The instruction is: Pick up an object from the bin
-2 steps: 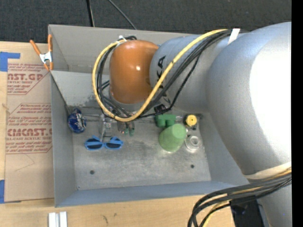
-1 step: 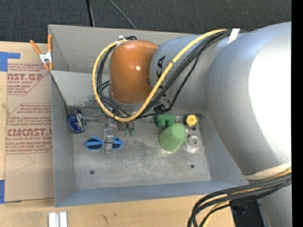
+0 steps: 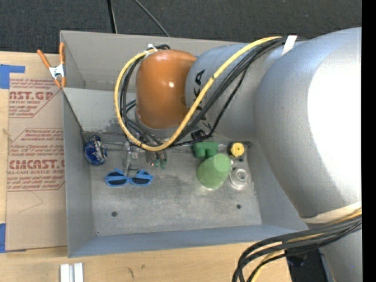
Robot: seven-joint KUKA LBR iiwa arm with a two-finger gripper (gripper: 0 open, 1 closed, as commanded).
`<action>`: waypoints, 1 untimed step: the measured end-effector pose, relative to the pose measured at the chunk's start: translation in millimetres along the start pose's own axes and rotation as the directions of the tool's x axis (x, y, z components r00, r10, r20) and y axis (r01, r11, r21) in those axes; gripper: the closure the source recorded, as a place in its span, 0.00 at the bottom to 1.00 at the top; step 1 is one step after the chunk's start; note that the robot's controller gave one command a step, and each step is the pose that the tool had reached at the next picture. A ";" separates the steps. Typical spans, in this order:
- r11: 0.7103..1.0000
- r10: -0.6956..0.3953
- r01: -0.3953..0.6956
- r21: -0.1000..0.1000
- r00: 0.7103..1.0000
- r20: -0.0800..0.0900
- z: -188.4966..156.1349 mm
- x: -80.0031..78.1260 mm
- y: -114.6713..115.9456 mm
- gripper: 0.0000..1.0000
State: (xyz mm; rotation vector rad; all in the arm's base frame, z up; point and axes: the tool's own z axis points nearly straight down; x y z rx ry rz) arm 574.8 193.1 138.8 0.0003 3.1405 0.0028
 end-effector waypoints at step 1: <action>1.000 0.000 0.000 0.000 1.000 0.000 0.0 0.0 0.0 0.00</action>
Offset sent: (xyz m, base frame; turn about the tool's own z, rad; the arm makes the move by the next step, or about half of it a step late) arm 0.0000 0.0000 0.0000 0.0000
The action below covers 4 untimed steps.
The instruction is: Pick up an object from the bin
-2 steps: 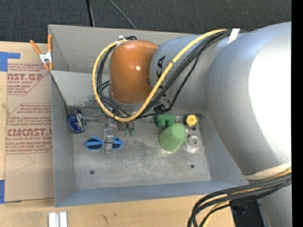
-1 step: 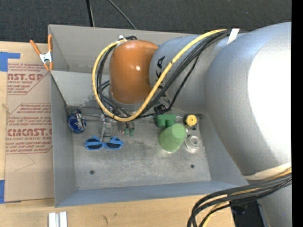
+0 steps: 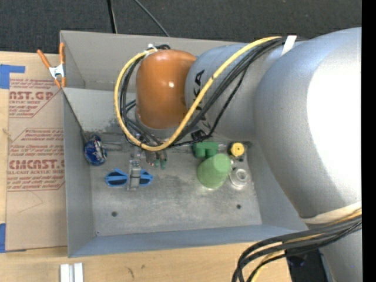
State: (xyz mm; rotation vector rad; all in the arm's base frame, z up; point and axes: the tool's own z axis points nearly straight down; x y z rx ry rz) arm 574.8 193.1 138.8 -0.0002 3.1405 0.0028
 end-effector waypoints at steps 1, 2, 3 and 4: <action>1.000 0.000 0.000 0.000 1.000 0.000 0.0 0.0 0.1 1.00; 1.000 -0.014 0.014 0.004 1.000 -0.004 22.9 22.4 -44.2 1.00; 1.000 -0.016 0.016 0.001 1.000 0.000 21.5 21.3 -41.1 0.00; 1.000 0.019 -0.019 0.000 1.000 -0.001 72.1 2.1 -16.8 0.00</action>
Offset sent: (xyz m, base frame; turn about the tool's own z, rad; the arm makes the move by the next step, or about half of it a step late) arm 0.0000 0.0000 0.0000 0.0000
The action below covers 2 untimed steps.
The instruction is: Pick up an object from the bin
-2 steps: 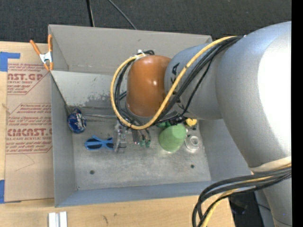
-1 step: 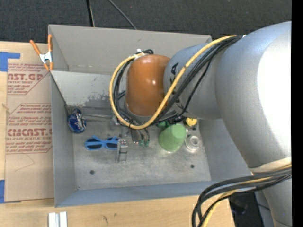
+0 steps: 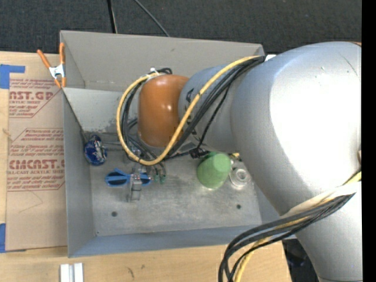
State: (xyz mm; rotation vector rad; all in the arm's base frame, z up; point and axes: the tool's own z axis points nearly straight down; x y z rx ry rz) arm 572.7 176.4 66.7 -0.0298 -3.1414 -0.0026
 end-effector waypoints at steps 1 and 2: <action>1.000 0.001 -0.001 0.000 1.000 0.002 -3.1 -0.4 -1.2 1.00; 0.999 -0.044 0.044 -0.001 0.999 0.009 -136.9 8.6 12.9 1.00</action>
Offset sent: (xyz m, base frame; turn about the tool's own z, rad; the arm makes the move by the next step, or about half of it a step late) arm 0.0000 0.0000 0.0000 0.0000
